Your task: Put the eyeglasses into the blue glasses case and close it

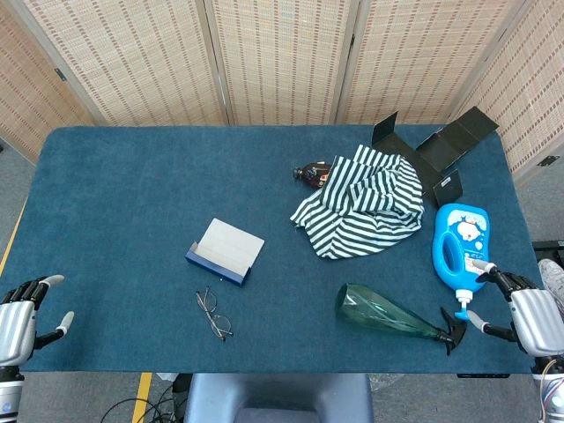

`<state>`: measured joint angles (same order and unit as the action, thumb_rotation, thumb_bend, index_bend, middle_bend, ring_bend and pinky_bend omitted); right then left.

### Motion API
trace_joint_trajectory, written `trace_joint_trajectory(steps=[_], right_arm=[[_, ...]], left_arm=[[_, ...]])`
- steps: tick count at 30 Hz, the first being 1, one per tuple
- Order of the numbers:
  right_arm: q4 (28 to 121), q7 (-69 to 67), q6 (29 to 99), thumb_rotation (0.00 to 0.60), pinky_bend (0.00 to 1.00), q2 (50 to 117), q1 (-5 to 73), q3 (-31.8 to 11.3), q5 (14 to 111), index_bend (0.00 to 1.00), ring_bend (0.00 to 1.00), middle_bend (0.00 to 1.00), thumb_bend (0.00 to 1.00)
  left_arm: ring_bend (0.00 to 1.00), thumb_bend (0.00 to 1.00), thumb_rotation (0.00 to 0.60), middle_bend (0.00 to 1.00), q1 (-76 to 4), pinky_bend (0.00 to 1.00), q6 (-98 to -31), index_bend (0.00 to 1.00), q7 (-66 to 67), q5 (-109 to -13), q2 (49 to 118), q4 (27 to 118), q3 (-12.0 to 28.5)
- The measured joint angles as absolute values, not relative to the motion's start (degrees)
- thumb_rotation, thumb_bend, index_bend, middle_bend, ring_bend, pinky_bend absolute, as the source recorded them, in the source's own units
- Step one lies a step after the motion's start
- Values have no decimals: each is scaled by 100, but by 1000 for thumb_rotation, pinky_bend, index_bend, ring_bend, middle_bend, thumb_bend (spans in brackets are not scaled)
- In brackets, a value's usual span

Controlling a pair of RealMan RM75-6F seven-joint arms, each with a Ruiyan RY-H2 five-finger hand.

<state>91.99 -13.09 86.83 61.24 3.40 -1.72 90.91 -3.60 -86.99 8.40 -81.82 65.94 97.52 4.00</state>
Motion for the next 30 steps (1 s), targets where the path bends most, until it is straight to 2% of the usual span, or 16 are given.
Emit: trace_joint_trajectory(steps=[23,27,30], right_arm=[[9170,-1364,8773,600,362,6067,301,-184,9087,183,373,387,181],[9206,-1285,8735,600,362,6055,324,-201,9061,183,374,387,181],[9260,-1235,8706,600,362,6035,352,-220,9052,183,373,387,181]], left_arm=[[279,323,600,317,-569,332,-8527,291,790,-8398,6611,9682,423],[331,323,600,400,-825,338,-8289,296,750,-8602,6625,9538,450],[455,323,600,541,-1118,491,-8075,299,694,-8824,6630,9428,503]])
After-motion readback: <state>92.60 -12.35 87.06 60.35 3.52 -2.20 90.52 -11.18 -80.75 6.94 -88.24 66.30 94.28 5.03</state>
